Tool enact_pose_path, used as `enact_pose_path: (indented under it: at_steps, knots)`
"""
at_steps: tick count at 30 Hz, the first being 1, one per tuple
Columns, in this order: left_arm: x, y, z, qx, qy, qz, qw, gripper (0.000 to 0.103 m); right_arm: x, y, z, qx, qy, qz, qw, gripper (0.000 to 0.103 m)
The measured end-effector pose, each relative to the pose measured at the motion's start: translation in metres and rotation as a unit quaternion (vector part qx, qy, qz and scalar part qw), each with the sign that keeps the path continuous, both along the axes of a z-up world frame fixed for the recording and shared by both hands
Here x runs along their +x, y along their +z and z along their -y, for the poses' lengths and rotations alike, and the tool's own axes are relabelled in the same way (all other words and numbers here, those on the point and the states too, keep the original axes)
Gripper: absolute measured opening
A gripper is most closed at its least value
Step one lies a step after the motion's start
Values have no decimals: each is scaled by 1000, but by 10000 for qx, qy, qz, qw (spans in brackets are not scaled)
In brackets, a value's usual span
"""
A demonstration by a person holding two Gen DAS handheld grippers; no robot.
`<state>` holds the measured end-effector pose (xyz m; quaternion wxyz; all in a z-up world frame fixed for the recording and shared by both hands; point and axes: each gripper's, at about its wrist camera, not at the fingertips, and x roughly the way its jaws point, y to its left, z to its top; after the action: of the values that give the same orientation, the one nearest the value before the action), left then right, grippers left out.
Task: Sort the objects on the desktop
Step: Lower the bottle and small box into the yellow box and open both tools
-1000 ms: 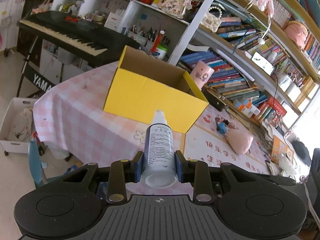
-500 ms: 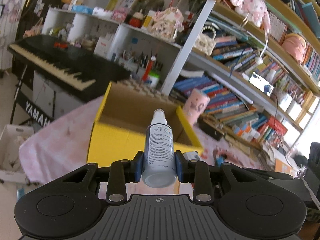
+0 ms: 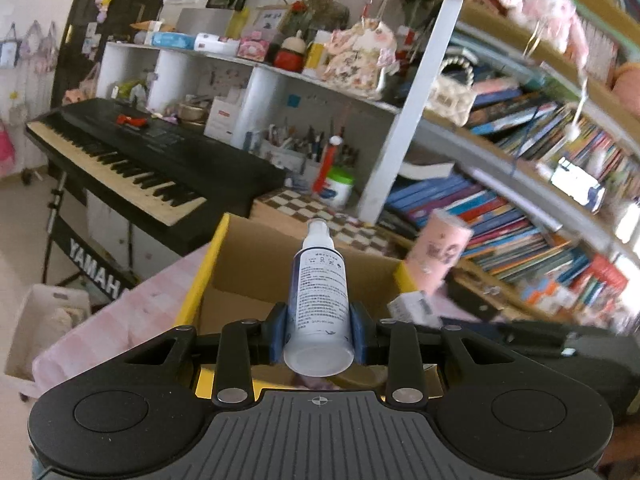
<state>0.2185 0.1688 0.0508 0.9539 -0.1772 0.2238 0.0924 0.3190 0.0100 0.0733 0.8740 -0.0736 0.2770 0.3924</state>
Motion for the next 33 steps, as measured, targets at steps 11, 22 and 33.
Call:
enact_pose_path:
  at_steps: [11,22,33]
  knots:
    - [52,-37,-6,698,91,-940,9931,31,63,-17,-25,-327,404,-71,9986,28]
    - [76,-65,2,1009,-42,-1612,9818,31,105,-41,-84,-1231,967,-360,9870,28]
    - [84,-69,8,1050,-57,-1676,9802,29,120,-69,-135,-2102,1494,-615,9642,28]
